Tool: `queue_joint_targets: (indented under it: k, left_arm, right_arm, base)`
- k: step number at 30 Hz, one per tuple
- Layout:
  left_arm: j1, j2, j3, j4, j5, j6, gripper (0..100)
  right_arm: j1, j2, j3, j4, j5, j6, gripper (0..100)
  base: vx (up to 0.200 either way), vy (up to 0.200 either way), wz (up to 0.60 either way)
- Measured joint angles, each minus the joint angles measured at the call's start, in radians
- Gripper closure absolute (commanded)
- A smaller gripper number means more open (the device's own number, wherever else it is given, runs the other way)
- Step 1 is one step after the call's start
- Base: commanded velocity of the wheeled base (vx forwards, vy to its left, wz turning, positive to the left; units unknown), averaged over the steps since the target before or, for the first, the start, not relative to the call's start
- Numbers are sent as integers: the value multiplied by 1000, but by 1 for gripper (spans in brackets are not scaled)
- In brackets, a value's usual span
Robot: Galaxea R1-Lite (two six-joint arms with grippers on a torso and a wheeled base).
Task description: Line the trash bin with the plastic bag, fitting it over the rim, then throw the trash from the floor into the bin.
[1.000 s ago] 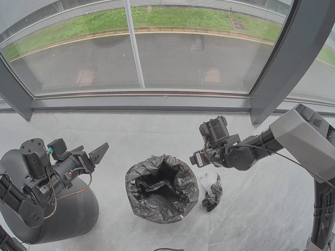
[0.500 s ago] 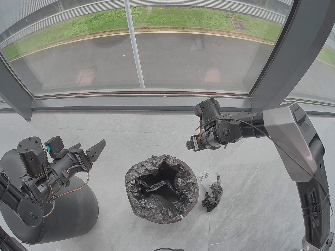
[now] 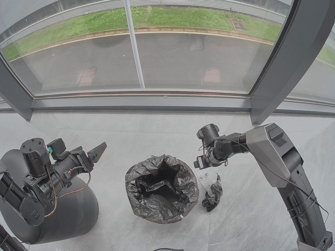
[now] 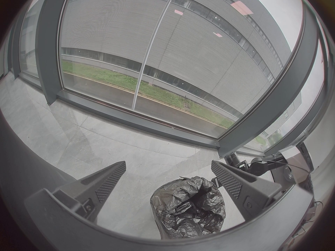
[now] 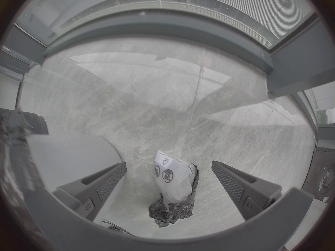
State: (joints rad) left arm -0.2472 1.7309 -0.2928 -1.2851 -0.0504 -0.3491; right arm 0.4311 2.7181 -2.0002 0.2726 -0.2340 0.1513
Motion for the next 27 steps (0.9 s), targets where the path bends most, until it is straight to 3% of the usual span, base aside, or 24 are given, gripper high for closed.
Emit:
queue_joint_targets:
  k: [10,16,27]
  left_arm:
    - [3,27,1,-1,-1,-8,0]
    - [3,30,2,-2,-1,-9,0]
    - [2,34,4,-2,0,-15,0]
  right_arm:
    - [-28,93,0,-2,-6,47,0]
    - [-29,106,0,0,-9,125,0]
    - [-26,163,0,6,-14,120,0]
  base:
    - [0,0,0]
    - [0,0,0]
    - [0,0,0]
